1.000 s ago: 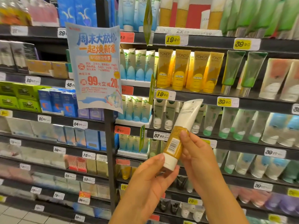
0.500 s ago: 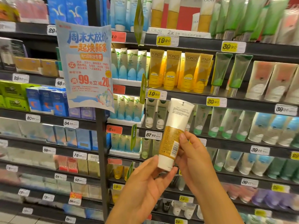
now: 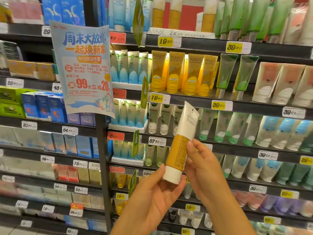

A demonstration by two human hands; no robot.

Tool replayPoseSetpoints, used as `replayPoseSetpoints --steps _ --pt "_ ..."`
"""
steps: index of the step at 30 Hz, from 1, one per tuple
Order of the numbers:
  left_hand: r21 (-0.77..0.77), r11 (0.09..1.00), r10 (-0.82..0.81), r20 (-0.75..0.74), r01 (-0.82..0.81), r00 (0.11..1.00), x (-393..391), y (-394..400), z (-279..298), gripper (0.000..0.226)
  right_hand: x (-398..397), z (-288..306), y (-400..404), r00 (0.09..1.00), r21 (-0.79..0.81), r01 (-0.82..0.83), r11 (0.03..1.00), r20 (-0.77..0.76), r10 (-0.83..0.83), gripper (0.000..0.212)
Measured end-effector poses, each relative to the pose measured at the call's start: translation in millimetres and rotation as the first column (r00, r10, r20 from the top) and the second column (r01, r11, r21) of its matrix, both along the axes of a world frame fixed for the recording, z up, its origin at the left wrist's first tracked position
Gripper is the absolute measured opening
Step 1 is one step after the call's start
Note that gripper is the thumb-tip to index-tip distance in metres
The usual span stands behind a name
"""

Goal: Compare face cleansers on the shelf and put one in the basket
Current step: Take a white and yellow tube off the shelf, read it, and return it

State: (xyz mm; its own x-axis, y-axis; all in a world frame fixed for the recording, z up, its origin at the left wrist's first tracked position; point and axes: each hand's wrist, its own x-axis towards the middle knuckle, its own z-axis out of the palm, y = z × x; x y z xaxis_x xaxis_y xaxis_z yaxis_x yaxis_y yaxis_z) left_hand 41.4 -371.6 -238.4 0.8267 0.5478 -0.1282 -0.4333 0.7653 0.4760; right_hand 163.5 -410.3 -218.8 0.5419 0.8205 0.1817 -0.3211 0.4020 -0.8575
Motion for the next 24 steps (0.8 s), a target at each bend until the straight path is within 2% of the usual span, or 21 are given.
replayPoseSetpoints --steps 5,9,14,17,21,24 --pt "0.050 0.995 0.087 -0.034 -0.085 0.996 1.9 1.2 -3.0 0.039 -0.1 0.0 -0.7 1.000 0.003 -0.003 1.000 -0.029 0.004 0.035" --pt "0.139 0.982 0.148 -0.120 -0.131 0.982 0.1 2.8 -5.4 0.043 -2.6 -0.3 1.2 1.000 -0.032 -0.015 0.999 -0.003 0.015 0.040" --pt "0.207 0.957 0.242 -0.186 -0.203 0.952 -3.4 7.9 -7.7 0.051 -5.6 -0.6 5.5 0.999 -0.032 -0.032 0.999 0.041 0.034 0.030" --pt "0.160 0.971 0.201 -0.145 -0.177 0.969 -5.8 10.2 -5.9 0.047 -7.1 -1.8 8.5 0.998 -0.021 -0.033 0.999 0.046 0.034 0.029" --pt "-0.019 0.993 0.118 -0.052 -0.119 0.992 -8.8 13.1 -3.9 0.038 -10.0 -1.0 13.8 0.999 0.018 -0.037 0.999 -0.011 0.038 0.035" --pt "-0.093 0.995 0.044 0.003 -0.043 0.999 -12.8 14.7 -3.7 0.036 -12.6 0.8 16.9 0.995 0.060 -0.075 0.995 -0.056 0.078 0.040"
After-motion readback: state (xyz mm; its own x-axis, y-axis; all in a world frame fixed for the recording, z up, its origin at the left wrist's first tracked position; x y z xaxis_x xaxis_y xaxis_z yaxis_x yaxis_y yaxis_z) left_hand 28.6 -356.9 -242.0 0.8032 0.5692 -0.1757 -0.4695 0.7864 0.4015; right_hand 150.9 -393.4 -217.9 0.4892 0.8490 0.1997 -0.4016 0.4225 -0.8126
